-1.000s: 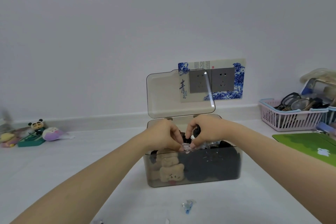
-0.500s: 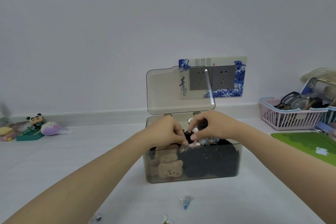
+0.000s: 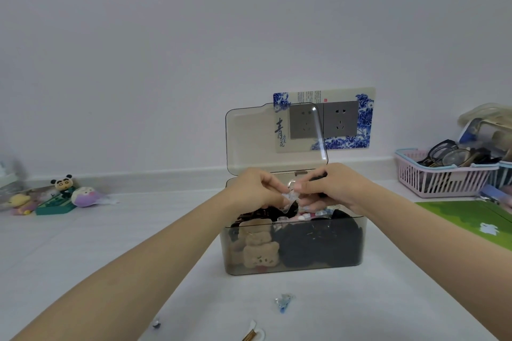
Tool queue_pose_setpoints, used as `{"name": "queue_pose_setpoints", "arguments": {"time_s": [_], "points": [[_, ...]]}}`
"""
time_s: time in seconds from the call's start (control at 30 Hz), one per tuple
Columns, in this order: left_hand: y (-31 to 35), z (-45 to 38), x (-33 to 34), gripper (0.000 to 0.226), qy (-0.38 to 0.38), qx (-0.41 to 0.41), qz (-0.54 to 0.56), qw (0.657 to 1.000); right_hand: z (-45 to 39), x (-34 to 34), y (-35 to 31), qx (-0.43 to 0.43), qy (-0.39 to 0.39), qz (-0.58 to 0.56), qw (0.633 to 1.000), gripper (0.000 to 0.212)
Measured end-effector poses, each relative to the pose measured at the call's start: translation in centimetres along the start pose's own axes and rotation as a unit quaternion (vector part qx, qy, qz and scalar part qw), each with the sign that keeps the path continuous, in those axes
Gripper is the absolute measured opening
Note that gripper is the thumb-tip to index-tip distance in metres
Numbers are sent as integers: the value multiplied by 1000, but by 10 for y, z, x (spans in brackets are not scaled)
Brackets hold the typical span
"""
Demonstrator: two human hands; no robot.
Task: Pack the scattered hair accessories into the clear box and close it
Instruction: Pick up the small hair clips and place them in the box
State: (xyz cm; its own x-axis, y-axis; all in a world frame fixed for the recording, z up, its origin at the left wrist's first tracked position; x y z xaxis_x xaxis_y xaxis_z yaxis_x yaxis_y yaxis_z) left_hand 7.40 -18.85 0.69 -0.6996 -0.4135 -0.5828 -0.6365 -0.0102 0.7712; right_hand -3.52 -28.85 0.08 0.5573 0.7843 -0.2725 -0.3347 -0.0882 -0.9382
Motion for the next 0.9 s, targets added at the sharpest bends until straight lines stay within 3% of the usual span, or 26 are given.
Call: {"name": "queue_pose_setpoints", "arguments": {"time_s": [0.17,0.3,0.43,0.5,0.6,0.7,0.9], "points": [[3,1,14,14,-102,24,-120,987,4,-4,-2,-18,56,193,979,13],[9,-2,18,20,-126,43,-207,969,1,2,2,13,20,251,968,45],[5,-4,21,20,-128,55,-221,965,-3,7,14,71,-31,103,992,22],[2,-2,22,20,-129,56,-215,966,-2,9,15,68,-52,75,993,20],[-3,-1,19,20,-131,49,-180,974,0,9,6,12,-39,115,992,25],[-2,-1,10,18,-105,44,-125,986,4,2,-5,-49,31,210,976,17],[-2,-1,3,5,-56,54,-109,991,6,1,-4,-50,41,245,967,9]]}}
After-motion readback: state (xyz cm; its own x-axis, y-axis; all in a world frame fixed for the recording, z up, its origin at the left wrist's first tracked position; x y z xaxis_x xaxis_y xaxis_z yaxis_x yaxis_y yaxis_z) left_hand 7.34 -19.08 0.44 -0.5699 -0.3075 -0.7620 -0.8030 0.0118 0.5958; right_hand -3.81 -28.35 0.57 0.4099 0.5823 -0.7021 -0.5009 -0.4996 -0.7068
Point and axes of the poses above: each hand's wrist, its own z-axis away from the middle knuckle, its own x-axis out of the palm, y = z × x, the point moved 8 cm from there along -z, towards the middle knuckle, and after that the axes turned 12 degrees about x, right-handed, at the moved point
